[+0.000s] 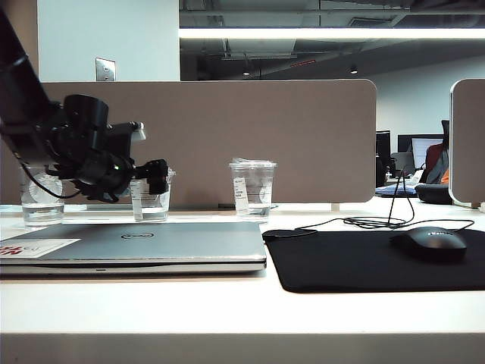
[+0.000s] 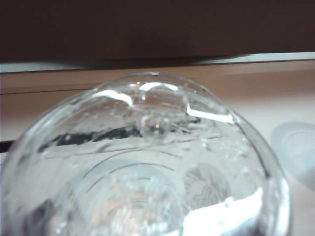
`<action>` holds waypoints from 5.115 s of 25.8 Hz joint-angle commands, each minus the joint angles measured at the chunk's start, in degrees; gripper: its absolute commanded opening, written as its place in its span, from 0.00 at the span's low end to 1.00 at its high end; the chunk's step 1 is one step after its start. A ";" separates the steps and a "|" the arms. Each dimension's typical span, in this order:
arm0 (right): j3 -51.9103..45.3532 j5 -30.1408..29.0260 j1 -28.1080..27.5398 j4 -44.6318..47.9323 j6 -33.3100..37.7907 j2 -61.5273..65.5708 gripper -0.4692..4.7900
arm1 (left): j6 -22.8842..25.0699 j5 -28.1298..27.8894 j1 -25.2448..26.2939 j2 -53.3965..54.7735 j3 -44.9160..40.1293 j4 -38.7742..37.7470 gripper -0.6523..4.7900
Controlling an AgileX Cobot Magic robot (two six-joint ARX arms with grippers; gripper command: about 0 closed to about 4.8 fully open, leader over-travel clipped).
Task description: Pick up the coffee cup on the middle and place it on the right side of the laptop.
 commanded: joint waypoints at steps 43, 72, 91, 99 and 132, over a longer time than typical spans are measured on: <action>0.31 -0.11 0.07 -1.86 -1.92 -2.01 0.08 | -0.90 23.17 -5.64 -18.56 5.53 -10.32 0.78; 0.11 5.14 1.42 -18.18 -9.33 -20.26 0.08 | -6.71 4.94 -32.83 -16.74 -18.64 0.42 0.86; 0.09 6.64 3.45 -18.38 -10.97 -20.26 0.08 | -8.17 1.51 -35.08 -11.91 -18.69 -1.03 1.00; 0.09 8.52 3.52 -18.84 -10.97 -20.55 0.08 | -8.00 1.99 -35.06 -16.63 -18.69 -11.67 1.00; 0.09 8.96 6.12 -33.99 -9.11 -28.48 0.08 | 19.50 -39.78 -34.62 -58.40 -18.25 -43.91 0.11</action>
